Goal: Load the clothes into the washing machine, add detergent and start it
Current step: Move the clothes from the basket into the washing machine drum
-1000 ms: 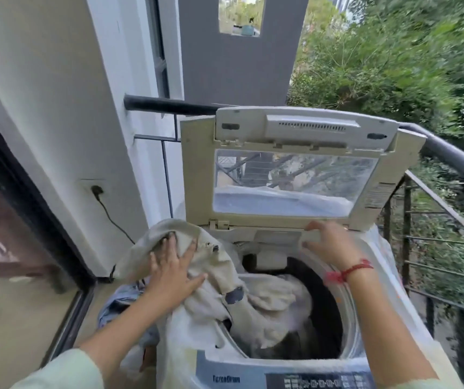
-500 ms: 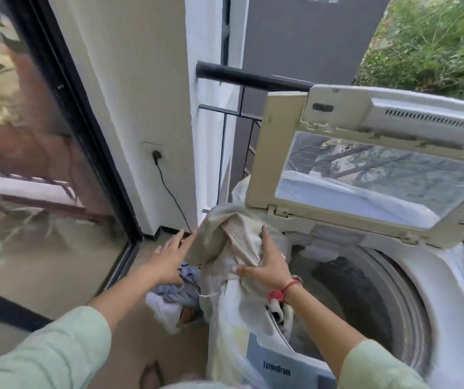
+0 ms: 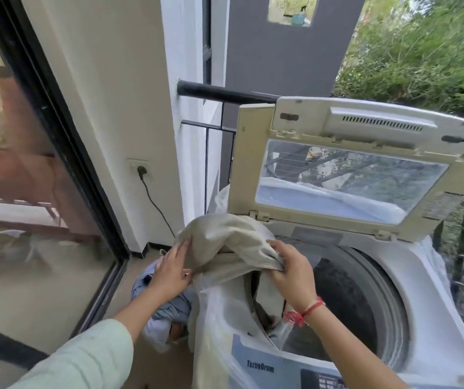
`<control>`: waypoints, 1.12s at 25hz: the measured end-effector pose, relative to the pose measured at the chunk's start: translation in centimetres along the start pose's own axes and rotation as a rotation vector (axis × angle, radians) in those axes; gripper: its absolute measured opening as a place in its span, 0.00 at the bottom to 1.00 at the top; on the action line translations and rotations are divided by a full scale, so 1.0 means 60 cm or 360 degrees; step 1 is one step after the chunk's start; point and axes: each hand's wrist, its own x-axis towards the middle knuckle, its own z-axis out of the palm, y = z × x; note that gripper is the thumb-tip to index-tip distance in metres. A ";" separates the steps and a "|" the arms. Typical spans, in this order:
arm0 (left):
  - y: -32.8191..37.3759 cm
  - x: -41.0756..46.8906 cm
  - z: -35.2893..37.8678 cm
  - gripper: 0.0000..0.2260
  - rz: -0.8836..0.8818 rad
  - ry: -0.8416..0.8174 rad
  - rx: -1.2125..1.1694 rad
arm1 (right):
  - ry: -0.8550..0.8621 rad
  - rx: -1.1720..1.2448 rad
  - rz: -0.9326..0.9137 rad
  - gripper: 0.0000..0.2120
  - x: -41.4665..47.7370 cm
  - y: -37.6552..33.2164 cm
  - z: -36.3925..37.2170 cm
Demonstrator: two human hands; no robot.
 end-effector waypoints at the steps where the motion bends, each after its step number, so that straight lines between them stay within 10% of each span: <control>1: 0.023 0.000 -0.006 0.34 0.0104 0.0161 -0.0153 | 0.0122 0.0035 0.0034 0.23 -0.003 0.009 -0.039; 5: 0.145 0.024 -0.032 0.26 0.0505 0.0373 -0.0237 | 0.0671 0.0144 0.0252 0.21 -0.001 0.050 -0.227; 8: 0.186 0.033 -0.006 0.32 0.0351 -0.0169 0.0196 | 0.0768 -0.0163 0.0473 0.17 -0.017 0.110 -0.284; 12: 0.153 0.011 0.034 0.37 0.0173 -0.0413 0.0233 | -0.1118 -0.0911 0.0665 0.22 -0.076 0.201 -0.207; 14: 0.139 -0.002 0.027 0.40 0.0060 -0.0203 0.0014 | -0.1560 -0.0974 0.0377 0.18 -0.086 0.208 -0.163; 17: 0.098 -0.010 0.024 0.45 -0.0331 -0.0298 -0.0362 | -0.1313 -0.0485 0.0351 0.22 -0.065 0.151 -0.120; 20: 0.108 -0.032 0.032 0.28 -0.0553 -0.0485 -0.1081 | -0.1088 -0.0135 0.0578 0.24 -0.043 0.111 -0.078; 28: 0.272 -0.027 0.048 0.26 0.0232 -0.0087 0.0358 | -0.0371 0.0363 0.0688 0.16 -0.134 0.096 -0.146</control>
